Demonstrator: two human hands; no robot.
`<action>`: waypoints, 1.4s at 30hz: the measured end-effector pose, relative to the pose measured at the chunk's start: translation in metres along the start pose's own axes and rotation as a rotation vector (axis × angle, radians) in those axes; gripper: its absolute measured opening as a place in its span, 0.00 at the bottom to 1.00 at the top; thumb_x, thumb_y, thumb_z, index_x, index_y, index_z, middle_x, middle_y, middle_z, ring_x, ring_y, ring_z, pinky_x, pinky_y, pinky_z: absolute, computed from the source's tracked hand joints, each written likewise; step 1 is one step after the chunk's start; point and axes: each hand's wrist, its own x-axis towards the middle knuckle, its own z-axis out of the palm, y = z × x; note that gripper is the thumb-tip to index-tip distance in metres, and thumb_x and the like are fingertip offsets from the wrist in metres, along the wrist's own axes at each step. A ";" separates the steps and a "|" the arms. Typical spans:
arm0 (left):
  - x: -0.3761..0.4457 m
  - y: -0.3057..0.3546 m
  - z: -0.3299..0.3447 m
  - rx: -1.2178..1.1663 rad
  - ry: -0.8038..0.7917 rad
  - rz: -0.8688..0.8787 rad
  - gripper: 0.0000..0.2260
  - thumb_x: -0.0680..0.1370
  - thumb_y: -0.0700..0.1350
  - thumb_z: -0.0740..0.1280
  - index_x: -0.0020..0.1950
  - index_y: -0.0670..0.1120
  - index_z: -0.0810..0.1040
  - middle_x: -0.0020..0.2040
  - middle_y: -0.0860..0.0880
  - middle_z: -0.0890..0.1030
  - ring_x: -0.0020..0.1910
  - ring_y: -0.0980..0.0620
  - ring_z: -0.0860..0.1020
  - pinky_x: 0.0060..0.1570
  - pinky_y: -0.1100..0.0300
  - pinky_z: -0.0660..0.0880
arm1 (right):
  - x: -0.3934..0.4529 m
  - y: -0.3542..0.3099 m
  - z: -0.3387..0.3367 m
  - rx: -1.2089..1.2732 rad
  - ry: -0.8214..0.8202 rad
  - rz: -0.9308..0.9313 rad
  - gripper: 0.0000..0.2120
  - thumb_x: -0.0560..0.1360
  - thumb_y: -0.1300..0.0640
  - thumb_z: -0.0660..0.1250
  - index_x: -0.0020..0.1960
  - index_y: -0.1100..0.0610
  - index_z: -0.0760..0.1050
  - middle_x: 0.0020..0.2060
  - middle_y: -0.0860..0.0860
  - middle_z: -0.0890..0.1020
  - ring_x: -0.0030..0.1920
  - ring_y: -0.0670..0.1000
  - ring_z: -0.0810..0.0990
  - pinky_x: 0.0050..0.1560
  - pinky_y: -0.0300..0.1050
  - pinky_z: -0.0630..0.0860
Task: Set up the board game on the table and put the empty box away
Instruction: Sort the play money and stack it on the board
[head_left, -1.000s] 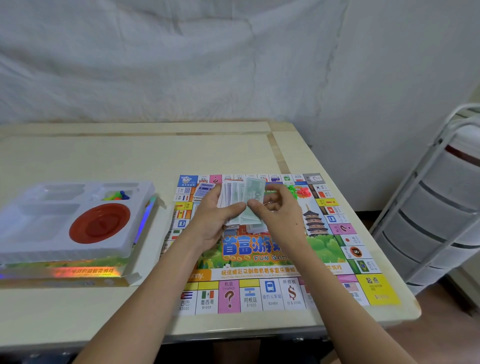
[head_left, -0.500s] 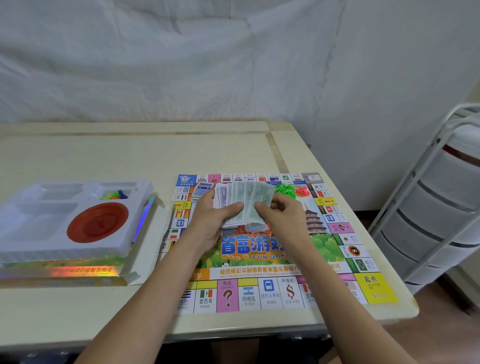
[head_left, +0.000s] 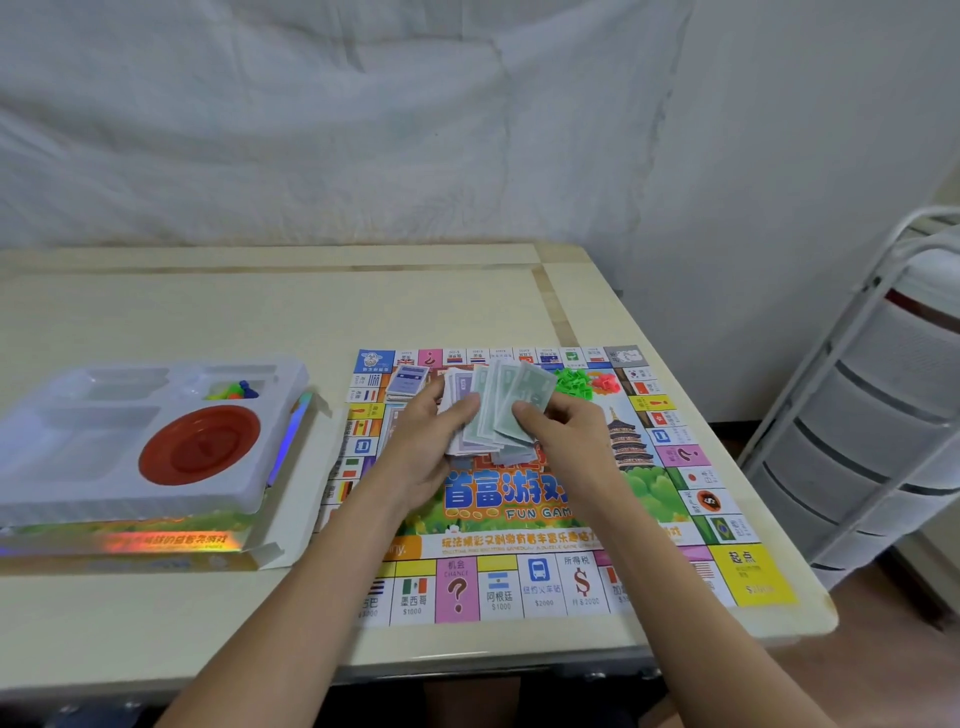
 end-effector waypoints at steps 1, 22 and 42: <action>-0.001 0.001 -0.002 -0.003 -0.021 -0.008 0.14 0.80 0.34 0.64 0.63 0.46 0.76 0.54 0.43 0.84 0.49 0.44 0.84 0.39 0.53 0.82 | 0.000 0.000 0.001 -0.007 0.011 -0.002 0.06 0.77 0.60 0.68 0.49 0.53 0.83 0.43 0.57 0.86 0.48 0.60 0.84 0.52 0.62 0.80; 0.006 -0.007 0.026 0.035 0.119 0.124 0.09 0.80 0.38 0.66 0.59 0.42 0.76 0.42 0.47 0.84 0.33 0.52 0.74 0.32 0.58 0.74 | -0.017 0.005 -0.041 -0.278 0.105 -0.106 0.06 0.77 0.57 0.68 0.51 0.47 0.81 0.39 0.50 0.84 0.35 0.50 0.79 0.38 0.50 0.80; -0.004 -0.027 0.069 0.484 0.008 0.317 0.15 0.74 0.44 0.75 0.58 0.52 0.76 0.52 0.51 0.81 0.50 0.54 0.80 0.49 0.61 0.78 | -0.028 0.018 -0.061 -0.693 0.048 -0.151 0.07 0.80 0.57 0.63 0.50 0.58 0.80 0.39 0.50 0.80 0.42 0.52 0.79 0.41 0.45 0.75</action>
